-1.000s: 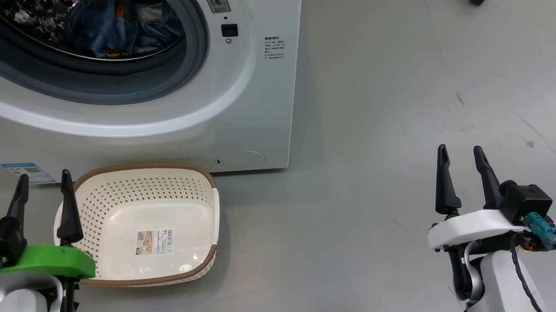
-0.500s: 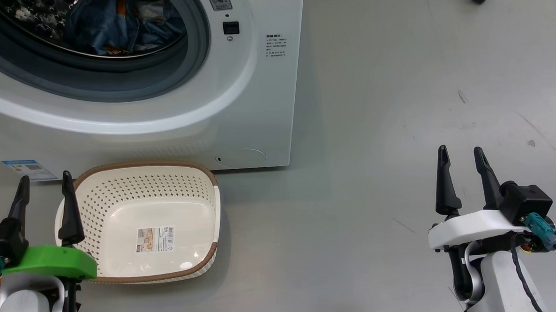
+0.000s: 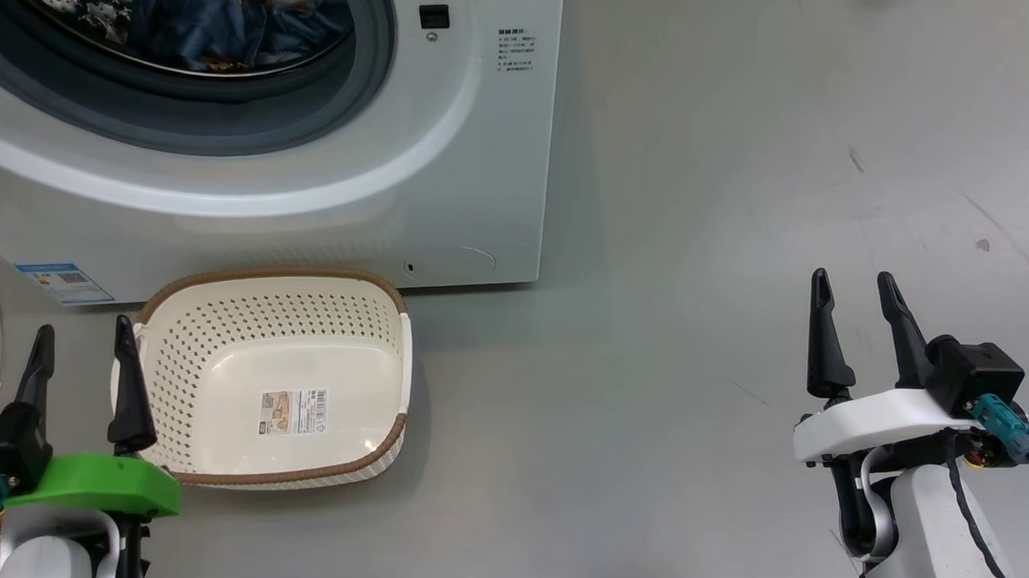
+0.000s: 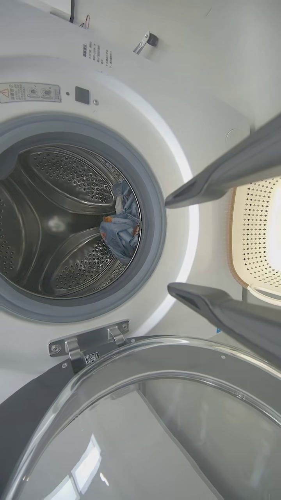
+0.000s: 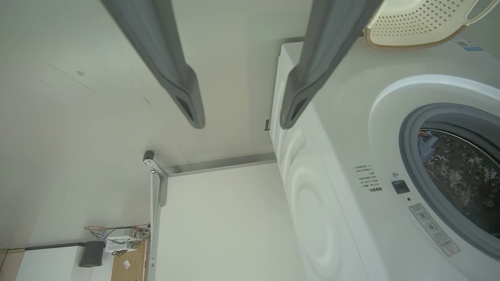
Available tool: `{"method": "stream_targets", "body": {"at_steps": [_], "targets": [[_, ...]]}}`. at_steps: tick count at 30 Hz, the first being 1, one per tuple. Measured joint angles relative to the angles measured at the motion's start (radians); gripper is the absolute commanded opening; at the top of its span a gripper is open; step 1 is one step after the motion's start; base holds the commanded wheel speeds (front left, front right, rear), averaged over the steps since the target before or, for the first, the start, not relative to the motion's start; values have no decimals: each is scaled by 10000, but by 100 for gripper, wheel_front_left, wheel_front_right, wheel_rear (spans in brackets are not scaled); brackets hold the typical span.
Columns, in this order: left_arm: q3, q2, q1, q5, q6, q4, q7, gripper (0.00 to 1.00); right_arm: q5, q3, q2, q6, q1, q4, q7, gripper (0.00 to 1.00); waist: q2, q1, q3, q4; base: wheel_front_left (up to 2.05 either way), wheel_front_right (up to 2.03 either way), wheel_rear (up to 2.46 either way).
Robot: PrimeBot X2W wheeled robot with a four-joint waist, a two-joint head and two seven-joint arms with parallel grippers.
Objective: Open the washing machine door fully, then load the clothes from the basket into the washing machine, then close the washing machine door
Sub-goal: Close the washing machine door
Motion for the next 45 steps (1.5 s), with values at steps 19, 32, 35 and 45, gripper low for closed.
{"method": "stream_targets", "body": {"at_steps": [19, 32, 35, 45], "targets": [[81, -35, -40, 13, 0, -12, 0, 100, 29, -2, 4, 6, -1, 17, 0, 100, 0, 0, -28, 51, -101, 101, 0], [-27, -54, -39, 253, -17, -61, 0, 100, 23, -58, 10, 6, 1, 59, 0, 100, 0, 0, -295, 140, -39, 39, 0], [-23, -59, -34, 280, -19, -111, -2, 100, -21, -50, 12, 6, 2, 56, 0, 100, 0, 0, -354, 168, -5, 5, 0], [0, -63, -17, 291, -25, -280, -2, 100, -56, -52, 13, 6, 51, 48, 0, 100, 0, 0, -483, 236, 0, 0, 0]]}}
